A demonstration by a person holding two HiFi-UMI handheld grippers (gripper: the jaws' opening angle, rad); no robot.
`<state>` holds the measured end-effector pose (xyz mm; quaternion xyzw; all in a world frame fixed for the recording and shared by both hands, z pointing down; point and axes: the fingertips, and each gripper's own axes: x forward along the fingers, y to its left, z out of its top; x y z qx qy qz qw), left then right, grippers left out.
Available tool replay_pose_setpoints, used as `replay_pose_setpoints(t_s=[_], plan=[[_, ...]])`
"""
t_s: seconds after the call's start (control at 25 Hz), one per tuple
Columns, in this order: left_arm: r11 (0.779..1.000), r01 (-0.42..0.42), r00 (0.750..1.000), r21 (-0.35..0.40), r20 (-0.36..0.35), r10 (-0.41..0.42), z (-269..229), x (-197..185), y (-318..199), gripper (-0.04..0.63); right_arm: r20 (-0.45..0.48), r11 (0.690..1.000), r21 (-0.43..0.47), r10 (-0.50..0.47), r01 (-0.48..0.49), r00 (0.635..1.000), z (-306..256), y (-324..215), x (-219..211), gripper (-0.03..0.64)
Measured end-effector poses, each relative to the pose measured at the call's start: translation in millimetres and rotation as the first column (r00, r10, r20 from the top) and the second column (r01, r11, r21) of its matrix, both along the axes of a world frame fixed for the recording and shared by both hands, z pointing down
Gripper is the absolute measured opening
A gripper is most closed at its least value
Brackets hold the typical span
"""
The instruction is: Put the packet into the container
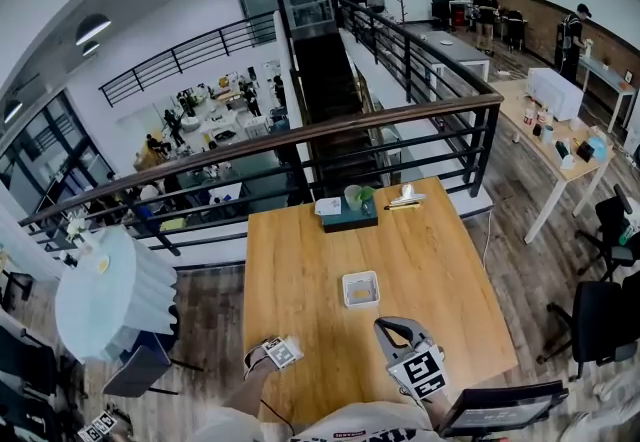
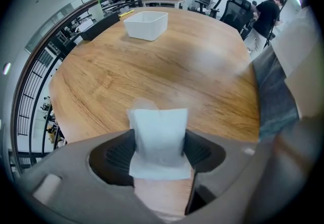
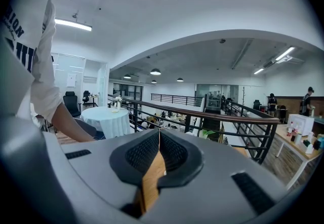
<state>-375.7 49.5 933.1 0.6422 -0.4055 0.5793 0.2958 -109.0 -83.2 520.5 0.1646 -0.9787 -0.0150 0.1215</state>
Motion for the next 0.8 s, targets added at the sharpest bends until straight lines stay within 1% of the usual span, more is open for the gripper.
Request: replay_pose_setpoints(t_s=[0.12, 0.2, 0.4, 0.48, 0.56, 0.64, 0.8], plan=[[1.0, 0.014, 1.0, 0.024, -0.011, -0.014, -4.4, 1.5, -1.3, 0.295, -0.001, 1.0, -0.001, 0.004, -0.004, 1.0, 1.4, 0.3, 0.6, 0.009], [0.998, 0.025, 0.999, 0.059, -0.022, -0.024, -10.8, 5.7, -4.9, 0.291, -0.002, 1.0, 0.0, 0.007, -0.007, 1.0, 2.0, 0.3, 2.1, 0.009], [0.991, 0.034, 0.999, 0.127, -0.01, -0.032, -36.1, 18.3, -13.0, 0.291, -0.005, 1.0, 0.001, 0.009, -0.009, 1.0, 1.6, -1.9, 3.1, 0.009], [0.99, 0.04, 0.999, 0.137, -0.01, -0.039, -45.1, 25.0, -13.1, 0.291, -0.003, 1.0, 0.0, 0.006, -0.006, 1.0, 0.7, -1.7, 2.6, 0.009], [0.985, 0.047, 0.999, 0.163, -0.01, -0.046, -60.2, 34.1, -15.6, 0.291, 0.005, 1.0, -0.003, 0.006, -0.006, 1.0, -1.4, -1.3, 2.7, 0.009], [0.98, 0.053, 0.998, 0.19, -0.03, -0.048, -75.3, 48.0, -19.9, 0.291, 0.012, 1.0, 0.0, 0.003, -0.003, 1.0, -4.4, -1.5, 3.1, 0.009], [0.97, 0.028, 0.999, 0.24, -0.042, -0.018, -111.1, 74.2, -27.5, 0.291, 0.015, 1.0, 0.006, -0.008, 0.007, 1.0, -9.3, -0.8, 4.1, 0.009]])
